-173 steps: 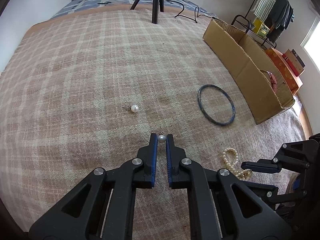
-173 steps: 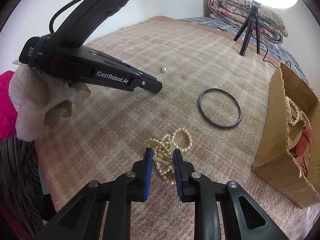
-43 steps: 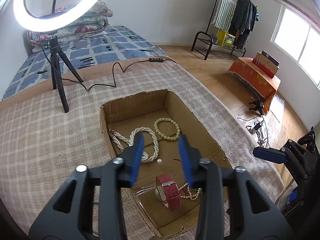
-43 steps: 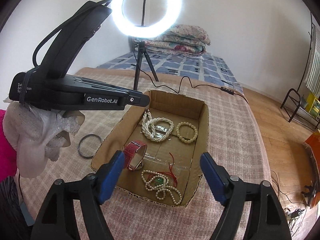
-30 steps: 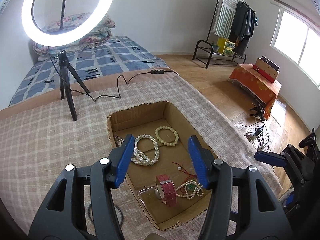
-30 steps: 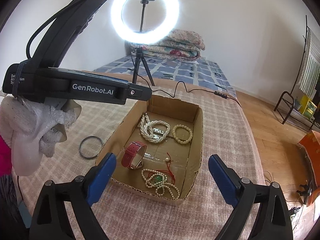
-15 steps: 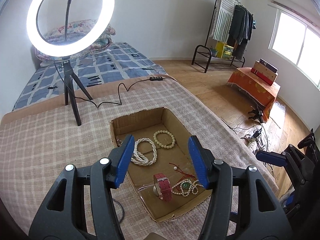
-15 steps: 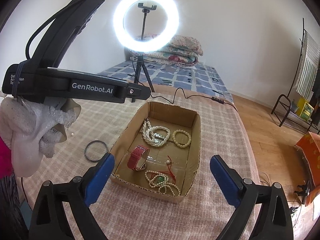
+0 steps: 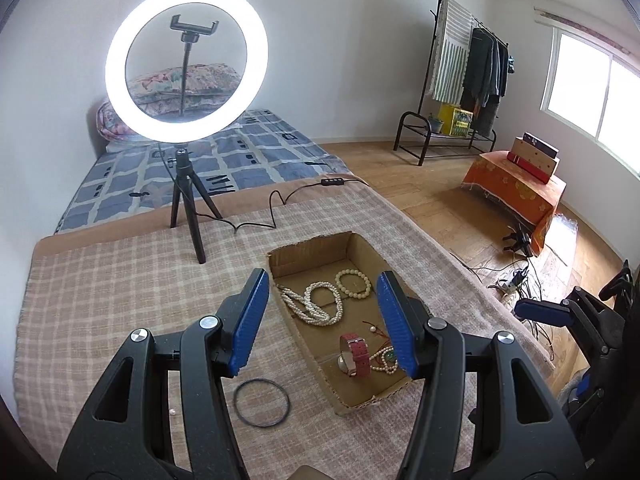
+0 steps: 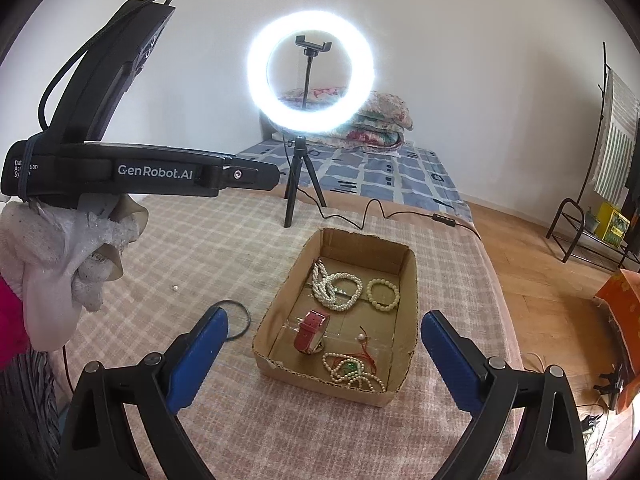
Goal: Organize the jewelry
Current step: 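Move the left tool to the second pearl earring while the right tool reaches the black bangle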
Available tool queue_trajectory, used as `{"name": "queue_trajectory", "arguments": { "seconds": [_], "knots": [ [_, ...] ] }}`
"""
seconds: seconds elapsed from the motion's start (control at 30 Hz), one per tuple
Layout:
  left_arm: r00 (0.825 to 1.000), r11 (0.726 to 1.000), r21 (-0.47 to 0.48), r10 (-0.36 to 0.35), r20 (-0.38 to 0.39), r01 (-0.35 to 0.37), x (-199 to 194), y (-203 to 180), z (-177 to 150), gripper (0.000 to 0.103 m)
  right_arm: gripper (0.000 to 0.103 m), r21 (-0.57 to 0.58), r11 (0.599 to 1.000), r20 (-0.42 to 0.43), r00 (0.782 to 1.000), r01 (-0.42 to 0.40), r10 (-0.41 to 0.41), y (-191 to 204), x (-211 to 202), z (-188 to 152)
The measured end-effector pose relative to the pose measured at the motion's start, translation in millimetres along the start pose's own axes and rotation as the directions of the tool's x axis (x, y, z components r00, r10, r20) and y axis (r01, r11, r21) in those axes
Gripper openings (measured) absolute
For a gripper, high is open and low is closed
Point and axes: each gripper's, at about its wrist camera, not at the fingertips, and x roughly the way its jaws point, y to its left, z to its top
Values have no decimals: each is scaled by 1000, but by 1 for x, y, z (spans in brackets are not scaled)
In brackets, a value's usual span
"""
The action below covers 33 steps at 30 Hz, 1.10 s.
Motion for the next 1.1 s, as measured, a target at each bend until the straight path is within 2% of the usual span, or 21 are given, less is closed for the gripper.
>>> {"name": "queue_trajectory", "arguments": {
  "seconds": [0.3, 0.4, 0.6, 0.73, 0.83, 1.0, 1.1],
  "knots": [
    [997, 997, -26, 75, -32, -76, -29, 65, -32, 57, 94, 19, 995, -12, 995, -94, 94, 31, 5, 5],
    [993, 993, -51, 99, -60, -102, -31, 89, -45, 57, 87, 16, 992, -30, 991, -128, 129, 42, 14, 4],
    [985, 984, -126, 112, -127, -129, -29, 134, -72, 57, 63, 5, 977, -100, 972, -213, 213, 65, 45, 1],
    [979, 976, -173, 102, -174, -132, -21, 155, -89, 57, 53, -3, 966, -148, 956, -257, 254, 80, 67, -5],
    [972, 968, -212, 85, -220, -132, -10, 166, -101, 42, 46, -10, 959, -184, 943, -283, 276, 92, 85, -9],
    [956, 957, -261, 43, -291, -122, 10, 171, -123, 41, 45, -48, 948, -242, 924, -315, 295, 109, 110, -15],
    [939, 952, -286, 9, -343, -113, 25, 172, -137, 41, 42, -59, 942, -269, 914, -330, 303, 114, 123, -18]
  ]
}}
